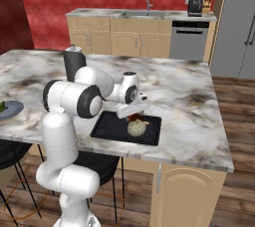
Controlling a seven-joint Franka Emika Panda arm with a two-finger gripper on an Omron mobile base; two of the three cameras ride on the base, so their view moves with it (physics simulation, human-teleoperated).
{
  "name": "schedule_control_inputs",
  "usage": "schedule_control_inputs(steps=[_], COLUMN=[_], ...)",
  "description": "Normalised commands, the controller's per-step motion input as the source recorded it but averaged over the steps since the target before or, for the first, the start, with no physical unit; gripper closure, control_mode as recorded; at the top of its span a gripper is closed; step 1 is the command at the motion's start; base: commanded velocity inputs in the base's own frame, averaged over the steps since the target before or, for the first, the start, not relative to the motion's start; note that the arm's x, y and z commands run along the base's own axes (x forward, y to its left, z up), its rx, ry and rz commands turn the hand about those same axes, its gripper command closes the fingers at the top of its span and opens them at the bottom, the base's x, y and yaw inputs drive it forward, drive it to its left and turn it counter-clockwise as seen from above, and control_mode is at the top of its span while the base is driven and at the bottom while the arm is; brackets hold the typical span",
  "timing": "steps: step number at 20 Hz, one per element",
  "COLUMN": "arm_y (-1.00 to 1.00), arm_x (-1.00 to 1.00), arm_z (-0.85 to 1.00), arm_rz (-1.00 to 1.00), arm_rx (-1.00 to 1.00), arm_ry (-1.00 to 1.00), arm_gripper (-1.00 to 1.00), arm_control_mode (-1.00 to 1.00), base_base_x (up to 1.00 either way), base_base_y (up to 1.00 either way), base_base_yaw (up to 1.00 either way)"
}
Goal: Create a steak meal by picking up the steak and asparagus from the tray and placing them on the plate. Leave the squash on the tray.
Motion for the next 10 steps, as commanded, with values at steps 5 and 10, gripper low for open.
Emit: schedule_control_inputs(steps=[5,10], arm_y=[0.02,0.00], arm_x=[-0.06,-0.37], arm_z=[-0.02,0.19], arm_rz=[0.02,0.07], arm_rx=[0.00,0.00], arm_ry=[0.00,-0.06], arm_gripper=[1.00,1.00], arm_control_mode=[-1.00,-1.00], base_base_x=[0.00,0.00], base_base_y=[0.00,0.00], base_base_yaw=[0.00,0.00])
